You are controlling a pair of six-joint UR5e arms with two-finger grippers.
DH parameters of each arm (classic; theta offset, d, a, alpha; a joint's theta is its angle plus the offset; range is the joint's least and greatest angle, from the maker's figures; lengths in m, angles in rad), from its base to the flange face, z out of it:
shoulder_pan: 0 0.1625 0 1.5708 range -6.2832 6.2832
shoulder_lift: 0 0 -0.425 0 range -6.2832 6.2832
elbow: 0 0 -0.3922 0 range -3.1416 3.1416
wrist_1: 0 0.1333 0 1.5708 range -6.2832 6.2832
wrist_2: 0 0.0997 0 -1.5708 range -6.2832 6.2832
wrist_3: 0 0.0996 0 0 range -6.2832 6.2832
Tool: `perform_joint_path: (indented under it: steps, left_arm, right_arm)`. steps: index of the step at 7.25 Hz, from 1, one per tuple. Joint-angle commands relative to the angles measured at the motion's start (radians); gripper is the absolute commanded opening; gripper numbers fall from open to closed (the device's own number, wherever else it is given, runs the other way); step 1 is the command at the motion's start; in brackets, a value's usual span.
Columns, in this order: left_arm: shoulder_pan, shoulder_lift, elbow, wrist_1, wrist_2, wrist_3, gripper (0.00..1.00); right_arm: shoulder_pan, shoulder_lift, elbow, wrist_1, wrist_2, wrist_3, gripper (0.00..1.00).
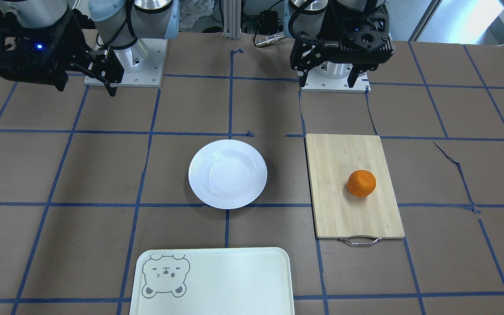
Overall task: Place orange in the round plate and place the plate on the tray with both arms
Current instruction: 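Move the left gripper down toward the orange on the cutting board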
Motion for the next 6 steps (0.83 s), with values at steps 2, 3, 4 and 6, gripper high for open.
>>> perform_joint_path:
  steps: [2, 3, 4, 6]
  left_arm:
    - [0.002, -0.002, -0.001, -0.001, -0.007, 0.000, 1.00]
    - [0.002, 0.001, -0.024, 0.008, -0.006, 0.000, 1.00]
    - [0.002, 0.003, -0.030, 0.011, -0.006, 0.012, 1.00]
    - [0.008, 0.004, -0.030, 0.012, -0.007, 0.020, 1.00]
  right_arm:
    - [0.000, 0.000, 0.000, 0.000, 0.001, 0.000, 1.00]
    - [0.000, 0.000, 0.000, 0.000, -0.001, 0.000, 1.00]
    - [0.000, 0.000, 0.000, 0.000, 0.001, 0.000, 1.00]
    - [0.000, 0.000, 0.000, 0.000, -0.001, 0.000, 1.00]
